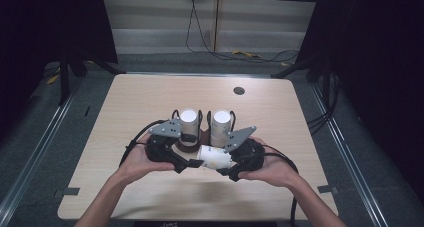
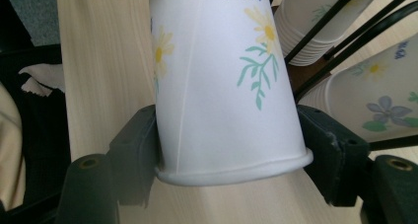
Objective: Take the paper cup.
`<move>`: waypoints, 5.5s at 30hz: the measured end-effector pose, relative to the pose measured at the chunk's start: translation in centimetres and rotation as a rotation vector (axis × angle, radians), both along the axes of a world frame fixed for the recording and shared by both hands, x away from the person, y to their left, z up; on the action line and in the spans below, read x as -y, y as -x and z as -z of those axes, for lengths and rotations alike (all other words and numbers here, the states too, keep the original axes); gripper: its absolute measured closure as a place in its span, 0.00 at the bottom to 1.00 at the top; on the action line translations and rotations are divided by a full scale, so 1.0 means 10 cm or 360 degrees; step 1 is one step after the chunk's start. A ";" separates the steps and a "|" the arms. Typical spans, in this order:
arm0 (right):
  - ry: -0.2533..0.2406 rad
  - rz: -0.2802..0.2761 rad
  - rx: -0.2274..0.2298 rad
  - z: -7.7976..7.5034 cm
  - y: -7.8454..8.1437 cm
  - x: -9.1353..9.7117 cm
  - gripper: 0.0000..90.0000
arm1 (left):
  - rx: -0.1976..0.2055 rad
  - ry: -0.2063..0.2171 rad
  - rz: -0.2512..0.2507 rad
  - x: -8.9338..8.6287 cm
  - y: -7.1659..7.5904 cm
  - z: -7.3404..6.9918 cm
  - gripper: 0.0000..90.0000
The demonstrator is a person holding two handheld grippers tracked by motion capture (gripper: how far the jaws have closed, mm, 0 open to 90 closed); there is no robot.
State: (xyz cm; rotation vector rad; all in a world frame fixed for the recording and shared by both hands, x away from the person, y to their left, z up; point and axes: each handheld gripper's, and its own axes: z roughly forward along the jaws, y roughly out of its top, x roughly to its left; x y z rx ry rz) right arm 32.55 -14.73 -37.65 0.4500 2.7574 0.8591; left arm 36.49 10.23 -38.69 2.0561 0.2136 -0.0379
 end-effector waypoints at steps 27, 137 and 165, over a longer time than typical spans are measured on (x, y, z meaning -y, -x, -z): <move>0.0179 -0.0129 -0.0063 0.01 0.02 -0.22 0.34 | 0.0048 -0.0214 0.0178 0.15 0.06 0.14 0.30; -0.1254 0.0103 -0.0094 0.30 0.07 0.33 0.21 | 0.0019 0.0377 0.0198 -0.03 0.06 0.16 0.40; -0.1212 0.0066 -0.0103 0.27 0.07 0.35 0.33 | -0.0047 0.0336 0.0185 -0.06 0.01 0.23 0.30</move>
